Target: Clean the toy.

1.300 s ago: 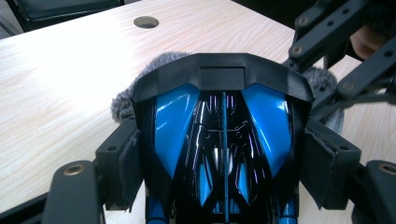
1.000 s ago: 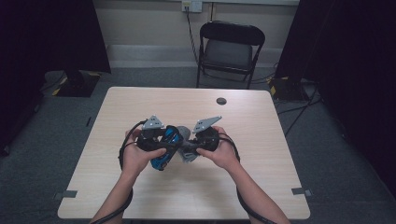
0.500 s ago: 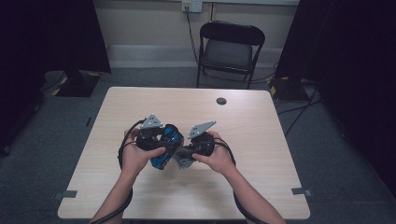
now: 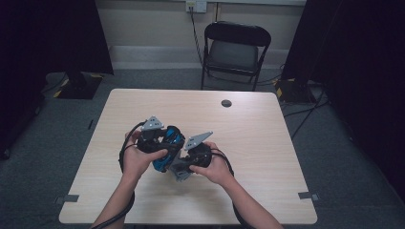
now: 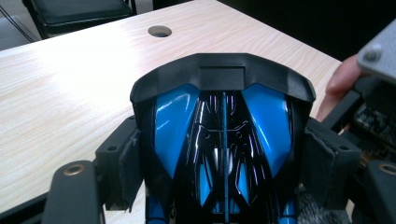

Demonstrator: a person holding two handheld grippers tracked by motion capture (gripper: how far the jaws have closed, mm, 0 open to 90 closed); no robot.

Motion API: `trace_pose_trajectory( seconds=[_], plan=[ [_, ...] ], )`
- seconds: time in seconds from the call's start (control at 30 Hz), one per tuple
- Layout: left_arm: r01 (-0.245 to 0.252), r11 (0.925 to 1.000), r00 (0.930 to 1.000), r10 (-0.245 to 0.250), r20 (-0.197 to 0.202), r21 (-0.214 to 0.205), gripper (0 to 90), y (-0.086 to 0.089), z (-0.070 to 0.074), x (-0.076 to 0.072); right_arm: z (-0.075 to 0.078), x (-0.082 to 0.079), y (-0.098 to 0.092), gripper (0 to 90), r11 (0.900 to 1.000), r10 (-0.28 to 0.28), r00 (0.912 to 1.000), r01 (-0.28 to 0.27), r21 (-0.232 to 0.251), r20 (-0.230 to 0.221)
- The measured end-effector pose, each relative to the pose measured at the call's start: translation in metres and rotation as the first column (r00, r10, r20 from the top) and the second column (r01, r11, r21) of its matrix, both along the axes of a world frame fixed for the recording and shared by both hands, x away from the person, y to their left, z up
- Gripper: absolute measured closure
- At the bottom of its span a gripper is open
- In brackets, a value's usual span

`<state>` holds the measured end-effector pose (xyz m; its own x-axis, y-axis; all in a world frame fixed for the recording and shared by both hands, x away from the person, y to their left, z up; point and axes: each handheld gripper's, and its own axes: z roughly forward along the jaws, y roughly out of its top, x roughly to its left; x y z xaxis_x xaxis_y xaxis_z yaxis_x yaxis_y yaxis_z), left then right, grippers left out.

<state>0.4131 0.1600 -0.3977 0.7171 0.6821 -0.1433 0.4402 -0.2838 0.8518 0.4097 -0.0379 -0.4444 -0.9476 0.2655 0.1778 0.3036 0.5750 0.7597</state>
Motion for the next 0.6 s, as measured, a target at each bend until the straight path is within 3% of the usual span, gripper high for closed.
trace_pose_trajectory(
  seconds=[0.6],
  plan=[
    [-0.025,0.9997,0.9997,0.025,0.008,-0.008,25.5,0.005,0.002,0.001,-0.013,-0.015,0.019,74.8,0.9970,0.071,0.9974,-0.071,-0.030,-0.015]
  ],
)
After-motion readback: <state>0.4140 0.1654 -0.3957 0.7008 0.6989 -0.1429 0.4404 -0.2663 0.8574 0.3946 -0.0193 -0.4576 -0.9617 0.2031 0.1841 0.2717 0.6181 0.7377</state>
